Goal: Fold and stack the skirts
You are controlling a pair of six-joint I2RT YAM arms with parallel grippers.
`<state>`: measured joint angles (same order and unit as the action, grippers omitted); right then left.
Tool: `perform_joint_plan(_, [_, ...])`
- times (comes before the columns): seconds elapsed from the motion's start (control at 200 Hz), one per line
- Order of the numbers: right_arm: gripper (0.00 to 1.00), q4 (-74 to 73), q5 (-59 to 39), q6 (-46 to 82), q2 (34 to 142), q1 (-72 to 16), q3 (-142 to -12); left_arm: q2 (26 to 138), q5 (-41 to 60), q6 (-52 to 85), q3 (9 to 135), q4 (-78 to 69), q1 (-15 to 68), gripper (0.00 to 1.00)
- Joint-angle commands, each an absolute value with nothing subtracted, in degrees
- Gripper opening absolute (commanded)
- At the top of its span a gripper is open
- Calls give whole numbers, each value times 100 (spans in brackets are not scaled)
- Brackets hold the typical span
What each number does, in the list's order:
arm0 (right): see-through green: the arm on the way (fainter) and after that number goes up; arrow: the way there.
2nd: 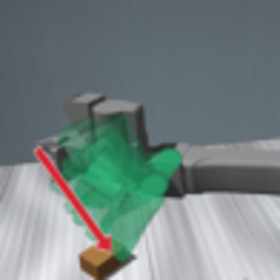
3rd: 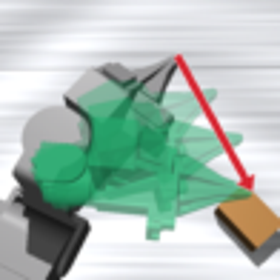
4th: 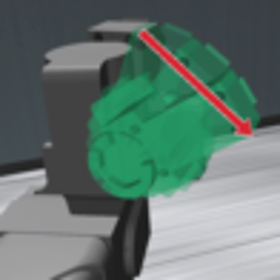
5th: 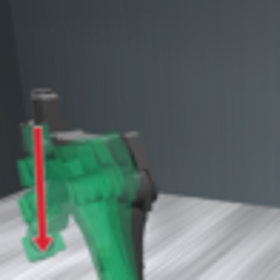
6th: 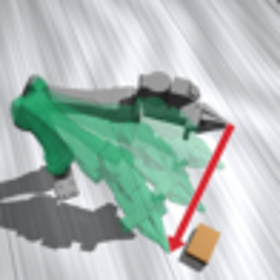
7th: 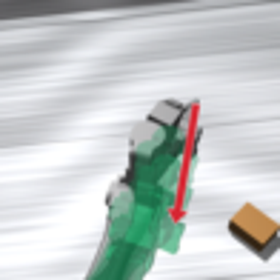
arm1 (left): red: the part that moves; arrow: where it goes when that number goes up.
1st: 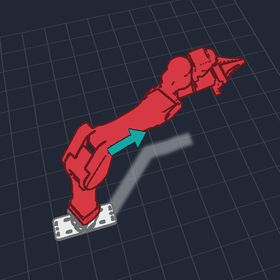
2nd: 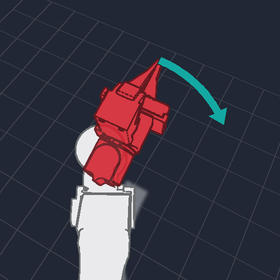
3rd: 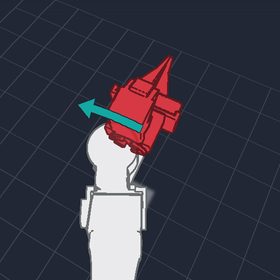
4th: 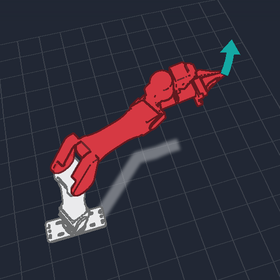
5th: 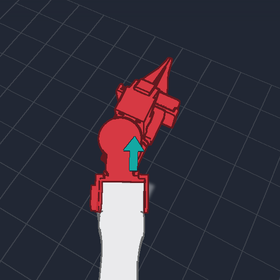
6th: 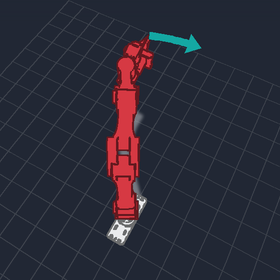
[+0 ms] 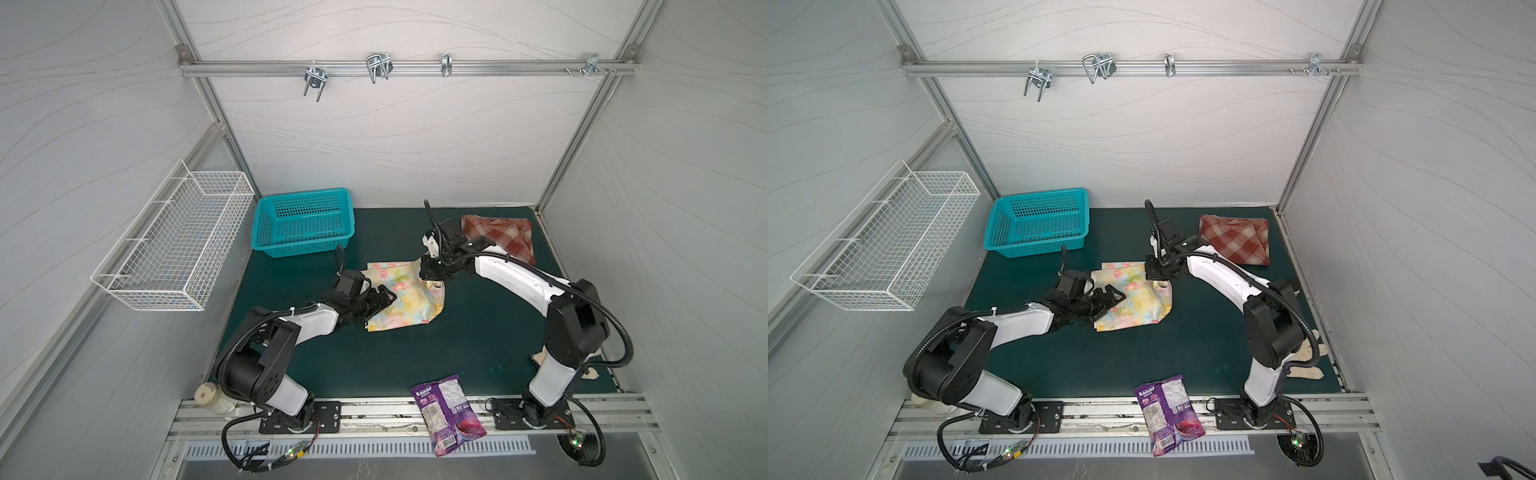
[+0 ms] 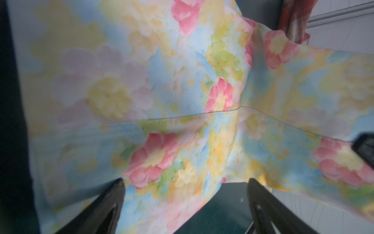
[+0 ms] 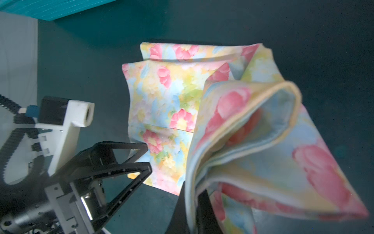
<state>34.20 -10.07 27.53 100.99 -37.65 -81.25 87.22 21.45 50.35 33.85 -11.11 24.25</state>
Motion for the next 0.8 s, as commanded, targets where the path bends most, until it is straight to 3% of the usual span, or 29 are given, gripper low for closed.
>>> perform_joint_plan(0.0, [0, 3003, -1497, 3197, 10269, -3891, -8286, 8889, 1969, 4906, 3218, -715, 2395, 95])
perform_joint_plan(0.79, [0, 576, -2818, 5126, 11440, -4301, -7778, 8986, 2076, 4844, 3128, -945, 2391, 95])
